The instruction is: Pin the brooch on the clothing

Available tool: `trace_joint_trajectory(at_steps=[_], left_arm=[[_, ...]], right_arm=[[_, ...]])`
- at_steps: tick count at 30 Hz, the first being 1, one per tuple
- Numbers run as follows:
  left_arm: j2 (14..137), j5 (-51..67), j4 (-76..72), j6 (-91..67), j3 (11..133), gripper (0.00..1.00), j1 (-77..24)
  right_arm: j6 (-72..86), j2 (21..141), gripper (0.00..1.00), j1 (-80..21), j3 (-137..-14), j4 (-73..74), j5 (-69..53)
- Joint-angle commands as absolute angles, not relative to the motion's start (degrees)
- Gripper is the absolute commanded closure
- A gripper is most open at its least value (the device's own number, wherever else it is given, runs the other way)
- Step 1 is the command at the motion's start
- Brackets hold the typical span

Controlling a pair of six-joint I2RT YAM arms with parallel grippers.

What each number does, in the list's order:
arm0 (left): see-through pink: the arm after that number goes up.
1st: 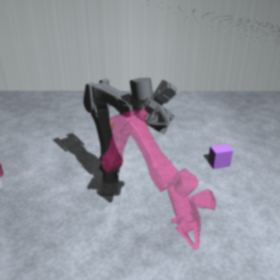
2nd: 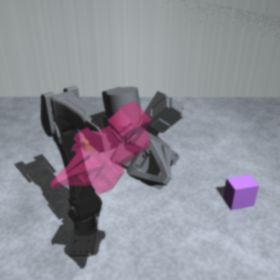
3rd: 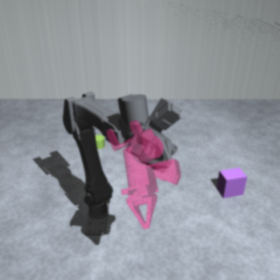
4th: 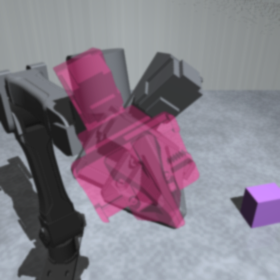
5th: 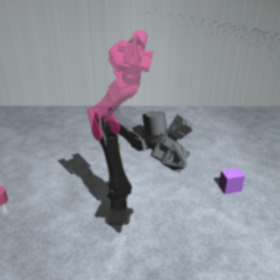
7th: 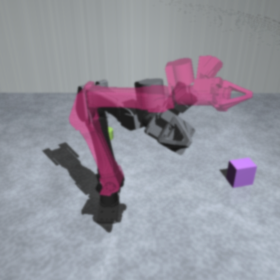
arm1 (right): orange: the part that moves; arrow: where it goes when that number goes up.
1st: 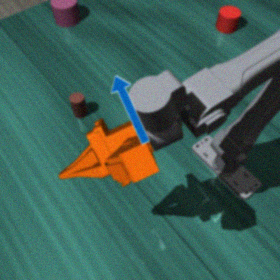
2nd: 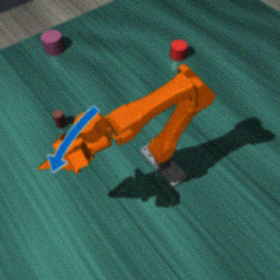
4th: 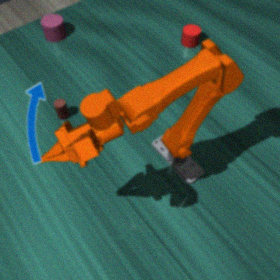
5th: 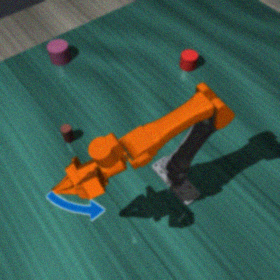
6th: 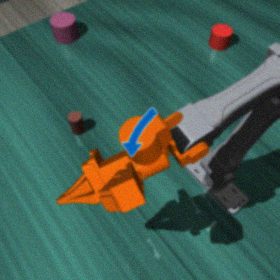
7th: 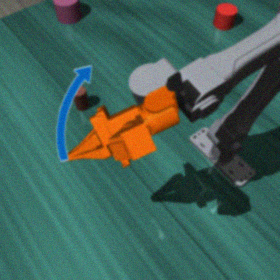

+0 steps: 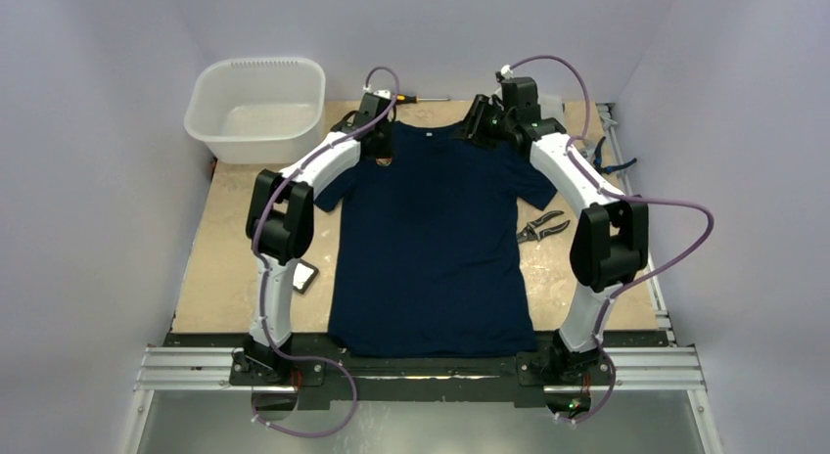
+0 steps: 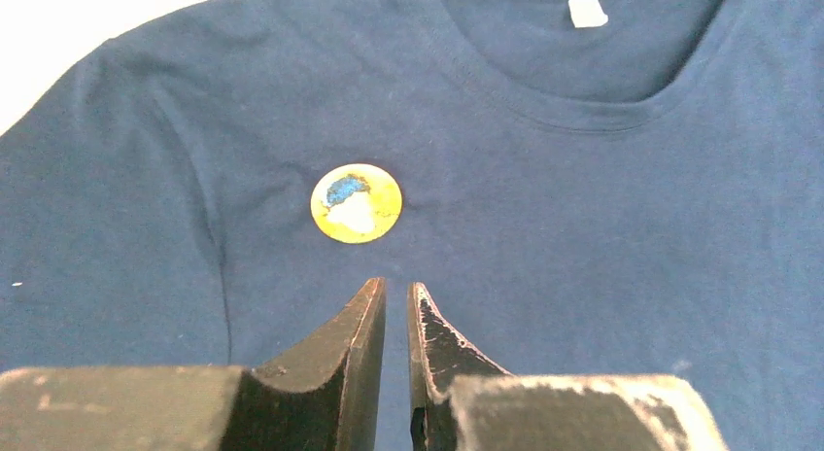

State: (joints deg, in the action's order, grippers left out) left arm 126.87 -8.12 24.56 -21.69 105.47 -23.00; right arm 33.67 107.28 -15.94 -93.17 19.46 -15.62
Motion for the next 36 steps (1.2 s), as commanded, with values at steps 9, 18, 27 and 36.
trace_joint_trajectory(at_steps=[9, 18, 27, 36], left_arm=[[104.8, -9.8, 24.2, -19.2, 95.3, 0.85, -23.1], [83.3, -10.6, 21.5, -14.6, 80.2, 0.74, -23.1], [66.8, -14.0, 21.3, -11.7, 68.5, 0.63, -23.1], [53.0, -19.5, 19.5, -10.3, 58.2, 0.57, -23.1]], right_arm=[[29.4, 90.4, 0.48, -15.7, -87.9, 20.4, -14.7], [26.4, 74.5, 0.39, -15.7, -79.7, 19.8, -13.1], [24.1, 59.9, 0.31, -15.7, -70.7, 17.9, -13.3], [22.1, 47.3, 0.20, -15.7, -60.6, 15.4, -11.6]])
